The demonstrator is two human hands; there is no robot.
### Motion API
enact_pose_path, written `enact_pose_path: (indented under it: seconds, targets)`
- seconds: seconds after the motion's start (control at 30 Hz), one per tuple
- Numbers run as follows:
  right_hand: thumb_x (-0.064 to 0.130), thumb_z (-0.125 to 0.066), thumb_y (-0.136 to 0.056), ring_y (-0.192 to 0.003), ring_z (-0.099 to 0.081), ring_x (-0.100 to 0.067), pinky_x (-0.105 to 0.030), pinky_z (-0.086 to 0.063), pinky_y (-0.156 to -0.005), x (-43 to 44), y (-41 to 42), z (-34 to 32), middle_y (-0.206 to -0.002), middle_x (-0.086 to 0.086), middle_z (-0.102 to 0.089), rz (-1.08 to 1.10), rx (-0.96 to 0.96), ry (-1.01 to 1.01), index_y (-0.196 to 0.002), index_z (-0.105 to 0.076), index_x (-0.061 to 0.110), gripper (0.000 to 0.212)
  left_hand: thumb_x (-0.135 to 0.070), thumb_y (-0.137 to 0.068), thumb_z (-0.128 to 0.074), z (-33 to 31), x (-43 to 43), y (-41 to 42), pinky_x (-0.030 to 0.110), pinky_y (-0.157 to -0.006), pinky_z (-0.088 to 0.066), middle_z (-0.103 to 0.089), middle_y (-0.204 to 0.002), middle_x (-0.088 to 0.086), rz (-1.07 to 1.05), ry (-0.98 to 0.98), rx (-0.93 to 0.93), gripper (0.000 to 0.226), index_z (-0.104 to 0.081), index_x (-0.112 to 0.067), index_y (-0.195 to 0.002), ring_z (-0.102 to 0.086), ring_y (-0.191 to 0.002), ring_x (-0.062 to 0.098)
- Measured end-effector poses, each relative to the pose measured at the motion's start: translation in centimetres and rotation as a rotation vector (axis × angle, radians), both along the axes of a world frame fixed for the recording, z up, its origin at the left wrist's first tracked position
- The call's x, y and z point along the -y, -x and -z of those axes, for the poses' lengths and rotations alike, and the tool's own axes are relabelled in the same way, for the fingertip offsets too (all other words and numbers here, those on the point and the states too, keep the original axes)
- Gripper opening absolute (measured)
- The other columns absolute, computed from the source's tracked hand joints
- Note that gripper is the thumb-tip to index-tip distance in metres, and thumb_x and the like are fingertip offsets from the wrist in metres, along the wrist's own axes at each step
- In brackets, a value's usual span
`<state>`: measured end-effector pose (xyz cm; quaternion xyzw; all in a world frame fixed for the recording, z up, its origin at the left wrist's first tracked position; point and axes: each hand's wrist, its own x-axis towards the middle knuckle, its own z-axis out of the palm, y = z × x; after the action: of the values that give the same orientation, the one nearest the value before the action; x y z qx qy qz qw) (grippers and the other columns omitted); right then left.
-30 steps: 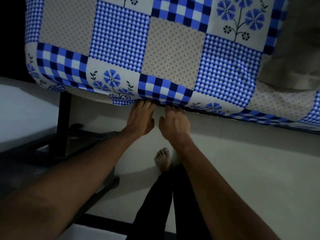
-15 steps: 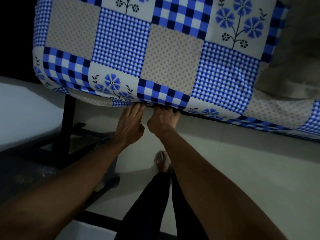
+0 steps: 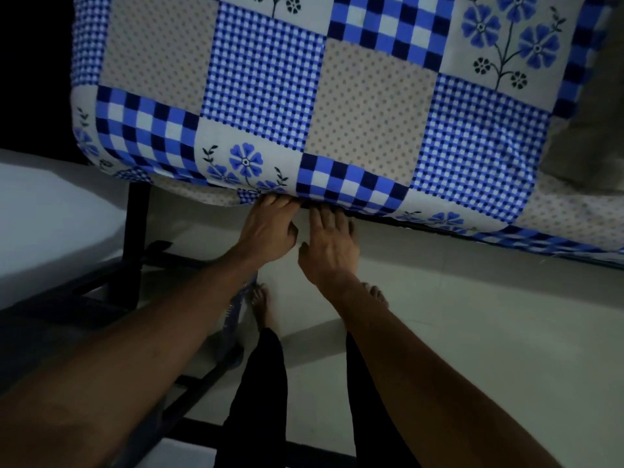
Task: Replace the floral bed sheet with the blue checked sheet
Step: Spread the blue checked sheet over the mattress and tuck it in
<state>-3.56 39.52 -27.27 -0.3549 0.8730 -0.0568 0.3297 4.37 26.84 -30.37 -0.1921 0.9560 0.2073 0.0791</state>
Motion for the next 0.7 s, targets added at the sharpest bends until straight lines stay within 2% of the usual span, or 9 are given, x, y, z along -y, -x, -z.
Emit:
enact_pose_path:
  seconds: [0.07, 0.13, 0.2, 0.27, 0.37, 0.5, 0.63, 0.7]
  targets:
    - [0.035, -0.061, -0.088, -0.147, -0.022, -0.027, -0.053, -0.021, -0.12, 0.7, -0.4, 0.0, -0.16, -0.001, -0.028, 0.017, -0.049, -0.03, -0.155, -0.025, 0.02, 0.078, -0.009, -0.075, -0.057, -0.2, 0.4, -1.1, 0.043, -0.11, -0.039, -0.054, -0.14, 0.009, 0.027, -0.072, -0.046, 0.064, -0.052, -0.006, -0.138, -0.046, -0.129, 0.03]
    - [0.039, -0.061, -0.087, -0.141, -0.032, -0.027, -0.056, -0.028, -0.115, 2.2, -0.5, -0.5, -0.153, 0.0, -0.04, 0.069, -0.081, -0.081, -0.148, -0.038, 0.023, 0.067, -0.008, -0.078, -0.056, -0.6, 0.4, -2.5, 0.04, -0.116, -0.032, -0.048, -0.147, 0.011, 0.034, -0.079, -0.086, 0.066, -0.047, -0.002, -0.143, -0.041, -0.136, 0.029]
    - [0.044, -0.058, -0.088, -0.131, -0.044, -0.029, -0.055, -0.033, -0.109, 4.3, -0.3, -1.4, -0.138, -0.003, -0.056, 0.161, -0.061, -0.149, -0.131, -0.055, 0.021, 0.049, -0.009, -0.076, -0.059, -0.9, 0.2, -4.0, 0.04, -0.119, -0.026, -0.043, -0.15, 0.014, 0.041, -0.064, -0.082, 0.071, -0.043, 0.0, -0.144, -0.037, -0.14, 0.03]
    - [0.047, -0.053, -0.091, -0.123, -0.051, -0.031, -0.052, -0.035, -0.107, 6.4, 0.0, -2.1, -0.125, -0.007, -0.063, 0.225, -0.03, -0.224, -0.117, -0.063, 0.019, 0.039, -0.011, -0.073, -0.063, -1.0, 0.5, -5.1, 0.041, -0.121, -0.022, -0.038, -0.153, 0.014, 0.036, -0.079, -0.024, 0.08, -0.037, -0.001, -0.148, -0.032, -0.143, 0.029]
    - [0.052, -0.047, -0.094, -0.128, -0.046, -0.034, -0.048, -0.035, -0.104, 8.1, -0.1, -2.5, -0.134, -0.01, -0.058, 0.259, 0.036, -0.327, -0.127, -0.059, 0.017, 0.049, -0.017, -0.068, -0.061, -1.2, 1.9, -4.7, 0.046, -0.118, -0.025, -0.04, -0.149, 0.009, 0.067, 0.013, 0.081, 0.082, -0.039, -0.007, -0.147, -0.035, -0.14, 0.03]
    - [0.045, -0.052, -0.092, -0.132, -0.04, -0.03, -0.046, -0.038, -0.1, 7.1, -0.4, -2.5, -0.134, -0.004, -0.057, 0.274, 0.053, -0.314, -0.126, -0.058, 0.021, 0.042, -0.011, -0.067, -0.065, -1.2, 3.2, -3.0, 0.048, -0.111, -0.035, -0.051, -0.137, 0.006, 0.07, 0.064, 0.105, 0.071, -0.05, -0.011, -0.137, -0.043, -0.128, 0.031]
    - [0.041, -0.056, -0.091, -0.139, -0.038, -0.028, -0.048, -0.041, -0.102, 5.7, -1.8, -2.3, -0.141, 0.0, -0.055, 0.263, -0.034, -0.135, -0.135, -0.053, 0.023, 0.047, -0.016, -0.063, -0.074, -0.4, 4.1, -2.2, 0.044, -0.1, -0.046, -0.064, -0.121, 0.005, 0.04, 0.057, 0.138, 0.06, -0.065, -0.015, -0.122, -0.055, -0.115, 0.03]
    - [0.039, -0.054, -0.092, -0.142, -0.036, -0.027, -0.048, -0.041, -0.105, 5.9, -2.9, -2.3, -0.146, 0.002, -0.051, 0.179, -0.033, -0.015, -0.14, -0.048, 0.023, 0.051, -0.024, -0.066, -0.07, -0.2, 4.6, -2.2, 0.044, -0.099, -0.046, -0.065, -0.121, 0.005, 0.043, -0.003, 0.107, 0.056, -0.066, -0.016, -0.121, -0.057, -0.114, 0.03]
